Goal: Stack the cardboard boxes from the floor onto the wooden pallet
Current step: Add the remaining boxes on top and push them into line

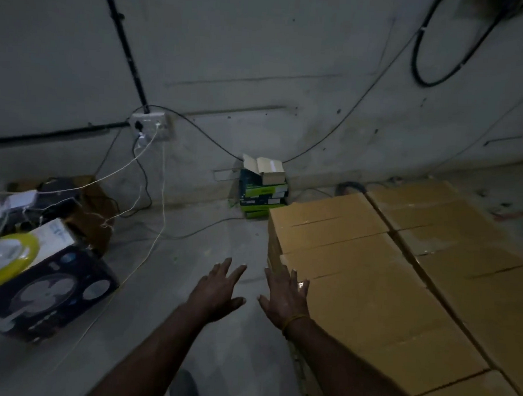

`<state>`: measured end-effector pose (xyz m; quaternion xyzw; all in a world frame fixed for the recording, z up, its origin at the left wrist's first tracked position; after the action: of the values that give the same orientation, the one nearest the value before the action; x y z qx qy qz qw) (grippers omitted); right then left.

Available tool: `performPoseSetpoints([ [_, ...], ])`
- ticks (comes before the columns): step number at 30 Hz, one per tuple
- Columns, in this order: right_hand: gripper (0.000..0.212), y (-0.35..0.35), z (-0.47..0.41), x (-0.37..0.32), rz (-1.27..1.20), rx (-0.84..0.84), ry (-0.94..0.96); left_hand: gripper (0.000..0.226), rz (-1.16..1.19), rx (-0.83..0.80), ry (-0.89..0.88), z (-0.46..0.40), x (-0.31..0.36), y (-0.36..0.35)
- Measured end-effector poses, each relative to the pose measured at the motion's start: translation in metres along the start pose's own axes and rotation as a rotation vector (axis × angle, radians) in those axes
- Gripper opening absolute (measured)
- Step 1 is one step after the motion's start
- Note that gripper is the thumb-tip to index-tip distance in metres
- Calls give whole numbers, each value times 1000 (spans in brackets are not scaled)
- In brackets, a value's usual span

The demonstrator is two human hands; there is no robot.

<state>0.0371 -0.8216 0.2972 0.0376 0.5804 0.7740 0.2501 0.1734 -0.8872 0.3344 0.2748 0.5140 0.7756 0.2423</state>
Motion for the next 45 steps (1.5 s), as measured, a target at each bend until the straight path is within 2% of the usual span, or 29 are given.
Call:
performPoseSetpoints([
  [5, 74, 5, -60, -14, -72, 26, -169, 82, -60, -23, -144, -73, -42, 17],
  [12, 75, 30, -118, -23, -151, 75, -390, 83, -151, -135, -286, -176, -85, 35],
  [20, 76, 10, -147, 32, -297, 36, -672, 81, -159, -268, -488, -271, -46, 23],
  [25, 83, -7, -187, 67, -387, 15, -815, 79, -253, -353, -581, -331, -32, 18],
  [34, 91, -20, -249, 72, -470, -30, -904, 83, -302, -417, -608, -414, -43, 9],
  [39, 91, -55, -270, 78, -568, -94, -1017, 75, -305, -524, -665, -448, -43, -20],
  [45, 92, -96, -325, 98, -599, -67, -1125, 71, -449, -593, -955, -503, -2, -82],
])
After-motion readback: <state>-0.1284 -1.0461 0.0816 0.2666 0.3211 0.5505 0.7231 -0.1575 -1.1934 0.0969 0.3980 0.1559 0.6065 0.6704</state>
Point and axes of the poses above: each hand's wrist, its own z-axis away from the middle knuckle, its own y-axis out of the back of the hand, x = y × z, the point moved 10 cm from there along -z, towards the middle knuckle, and after that the axes turned 3 degrees about -y, right-handed, at the moved point
